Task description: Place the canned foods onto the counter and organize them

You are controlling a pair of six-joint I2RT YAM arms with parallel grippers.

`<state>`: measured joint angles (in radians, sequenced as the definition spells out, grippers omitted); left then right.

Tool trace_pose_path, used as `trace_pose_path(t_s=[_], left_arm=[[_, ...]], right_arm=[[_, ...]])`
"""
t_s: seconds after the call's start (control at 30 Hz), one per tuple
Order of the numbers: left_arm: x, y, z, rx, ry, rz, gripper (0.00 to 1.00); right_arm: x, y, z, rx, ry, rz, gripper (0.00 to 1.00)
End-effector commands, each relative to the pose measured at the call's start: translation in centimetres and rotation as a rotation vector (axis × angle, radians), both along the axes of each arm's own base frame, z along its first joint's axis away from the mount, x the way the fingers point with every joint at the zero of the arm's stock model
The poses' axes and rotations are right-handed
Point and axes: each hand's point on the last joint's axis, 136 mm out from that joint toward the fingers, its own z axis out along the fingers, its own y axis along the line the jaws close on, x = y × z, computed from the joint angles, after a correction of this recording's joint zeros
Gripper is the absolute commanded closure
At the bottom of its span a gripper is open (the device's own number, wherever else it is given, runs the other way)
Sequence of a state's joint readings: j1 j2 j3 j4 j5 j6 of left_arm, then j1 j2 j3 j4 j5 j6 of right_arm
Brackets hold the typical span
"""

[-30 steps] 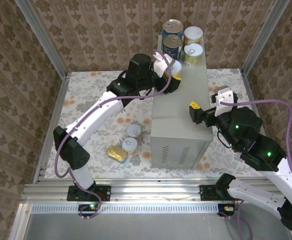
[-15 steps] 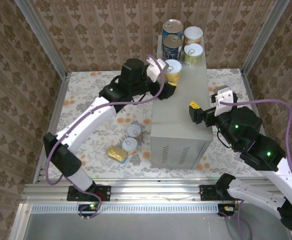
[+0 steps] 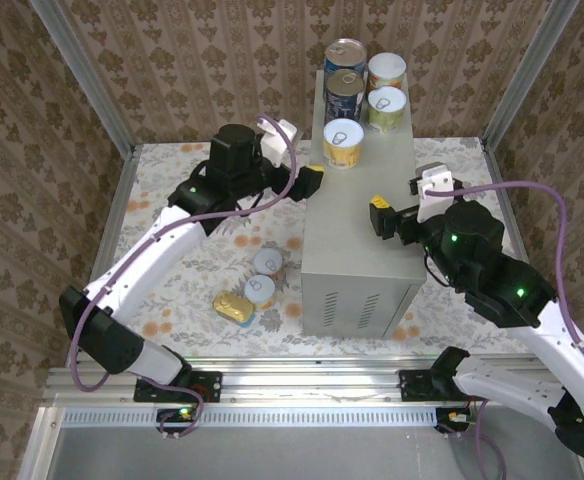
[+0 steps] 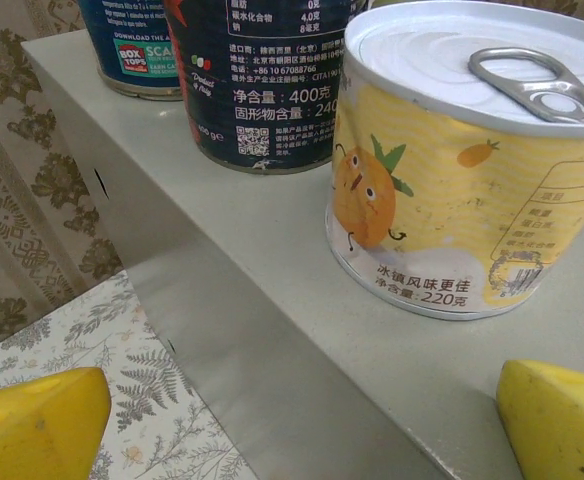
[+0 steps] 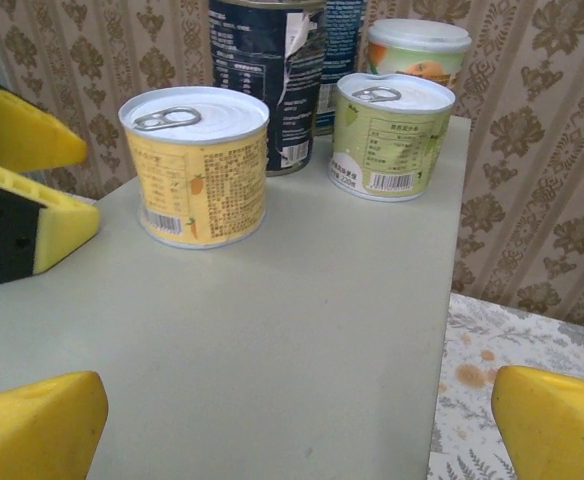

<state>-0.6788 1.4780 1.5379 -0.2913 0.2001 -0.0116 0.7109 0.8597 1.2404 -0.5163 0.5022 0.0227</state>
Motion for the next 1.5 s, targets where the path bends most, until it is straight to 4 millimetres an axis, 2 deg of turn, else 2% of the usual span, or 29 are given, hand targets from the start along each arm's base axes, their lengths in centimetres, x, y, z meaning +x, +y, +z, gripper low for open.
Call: trace_pose_path(t_s=[0.0, 0.23, 0.47, 1.0, 1.47], left_arm=[[1.5, 0.3, -1.4, 0.036, 0.033, 0.051, 0.0], [3.4, 0.9, -1.4, 0.057, 0.02, 0.129, 0.0], [4.7, 1.7, -1.6, 0.049, 0.034, 0.172, 0.0], [6.3, 0.0, -2.6, 0.045, 0.064, 0.137, 0.0], [6.6, -0.3, -3.1, 0.044, 0.079, 0.132, 0.0]], right_arm=[[0.2, -1.5, 0.2, 0.015, 0.027, -0.077, 0.0], [1.1, -2.2, -0.7, 0.003, 0.07, -0.127, 0.0], [2.0, -2.0, -1.6, -0.001, 0.103, -0.129, 0.0], [3.1, -2.1, -3.4, 0.011, 0.154, -0.129, 0.0], [3.2, -2.4, -4.4, 0.03, 0.176, -0.133, 0.0]])
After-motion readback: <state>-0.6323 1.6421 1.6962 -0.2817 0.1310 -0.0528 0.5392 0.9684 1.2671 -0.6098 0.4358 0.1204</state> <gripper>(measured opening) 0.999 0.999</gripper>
